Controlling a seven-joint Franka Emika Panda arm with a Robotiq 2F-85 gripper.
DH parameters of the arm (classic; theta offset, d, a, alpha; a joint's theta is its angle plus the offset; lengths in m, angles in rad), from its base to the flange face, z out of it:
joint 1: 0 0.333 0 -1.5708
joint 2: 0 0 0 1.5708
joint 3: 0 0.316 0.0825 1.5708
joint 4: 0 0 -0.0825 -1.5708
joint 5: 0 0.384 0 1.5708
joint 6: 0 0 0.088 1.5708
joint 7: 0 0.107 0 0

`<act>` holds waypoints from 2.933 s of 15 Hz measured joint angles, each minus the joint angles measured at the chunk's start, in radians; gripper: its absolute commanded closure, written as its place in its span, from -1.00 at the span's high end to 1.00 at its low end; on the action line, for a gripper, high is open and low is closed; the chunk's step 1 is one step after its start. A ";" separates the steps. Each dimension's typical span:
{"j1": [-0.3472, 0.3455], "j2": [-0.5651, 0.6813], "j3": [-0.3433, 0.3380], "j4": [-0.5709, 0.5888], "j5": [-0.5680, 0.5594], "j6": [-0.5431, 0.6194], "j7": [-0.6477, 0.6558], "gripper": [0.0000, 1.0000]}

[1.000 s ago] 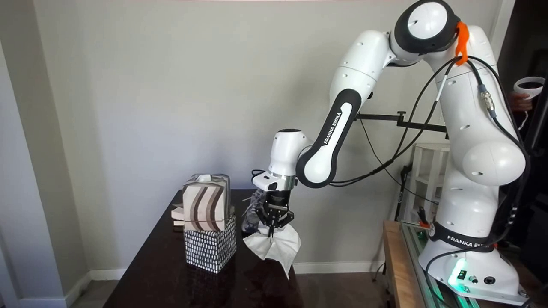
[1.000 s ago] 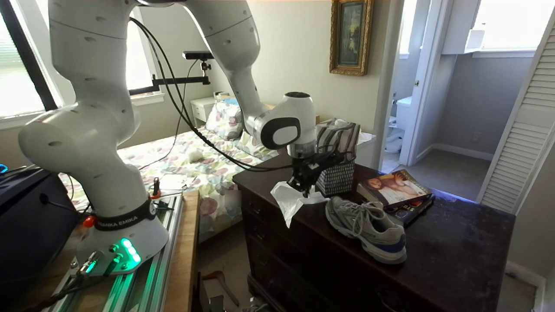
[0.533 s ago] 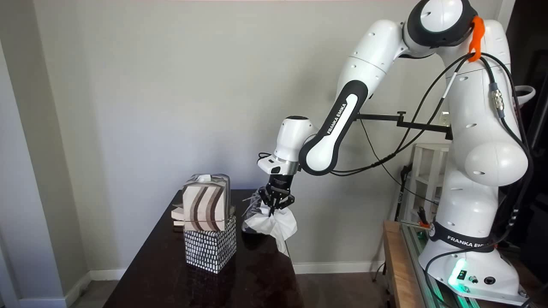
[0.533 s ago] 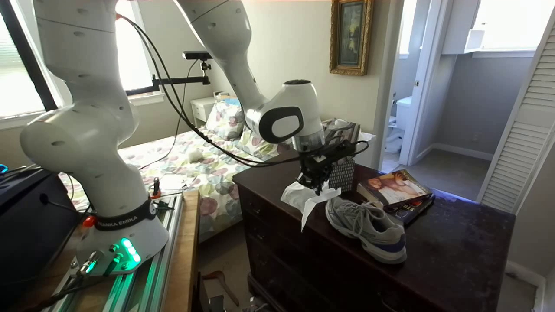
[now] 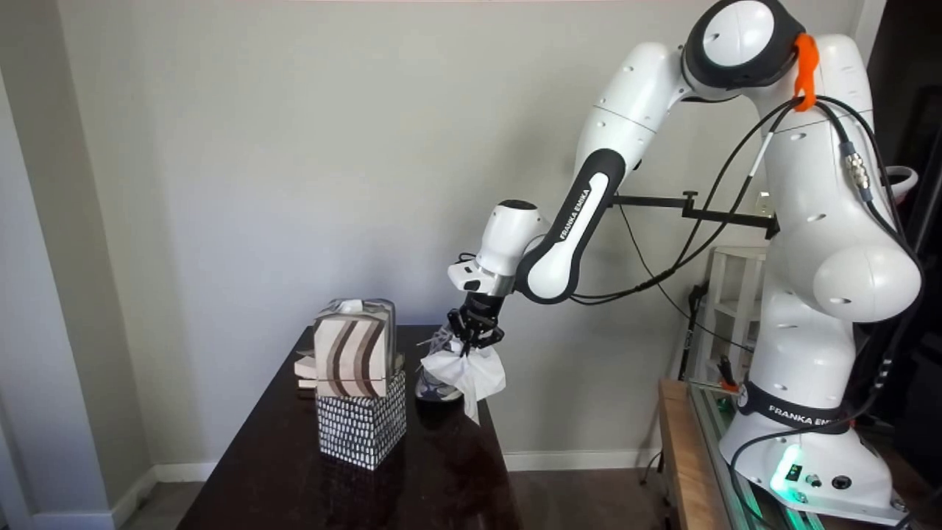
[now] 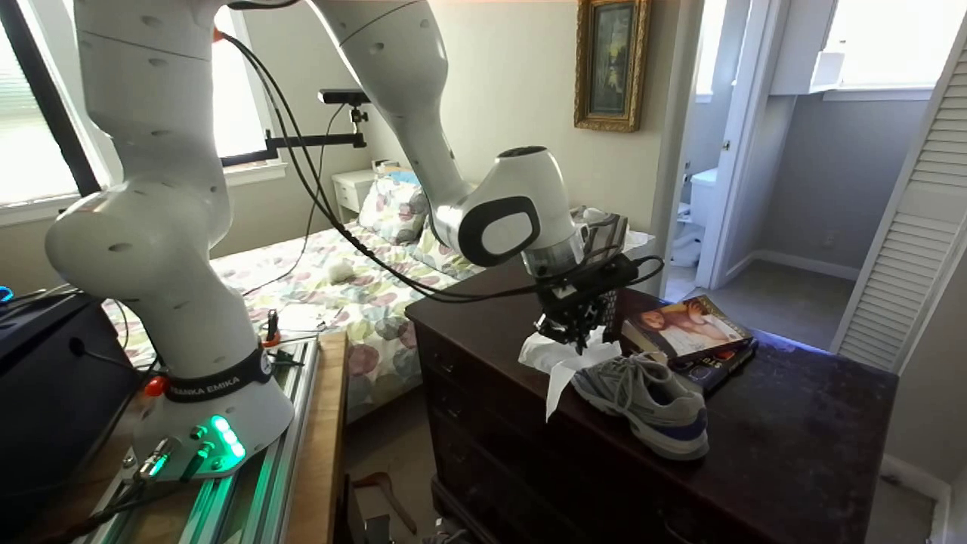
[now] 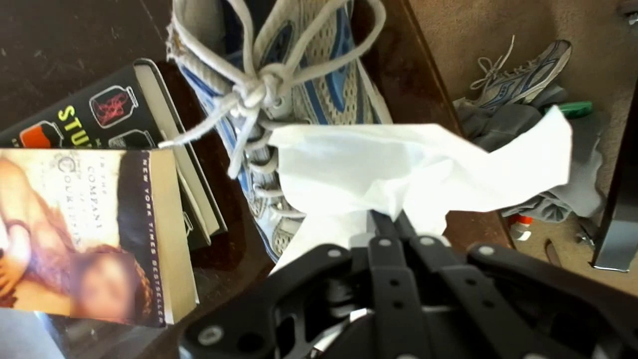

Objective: Put objects in order and clean up

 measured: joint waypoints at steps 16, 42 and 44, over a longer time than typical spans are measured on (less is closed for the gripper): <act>0.264 0.185 -0.195 0.123 -0.156 0.064 0.518 -0.99; 0.317 0.187 -0.336 0.125 -0.234 0.043 0.607 -0.99; 0.319 0.187 -0.360 0.124 -0.234 0.043 0.622 -0.99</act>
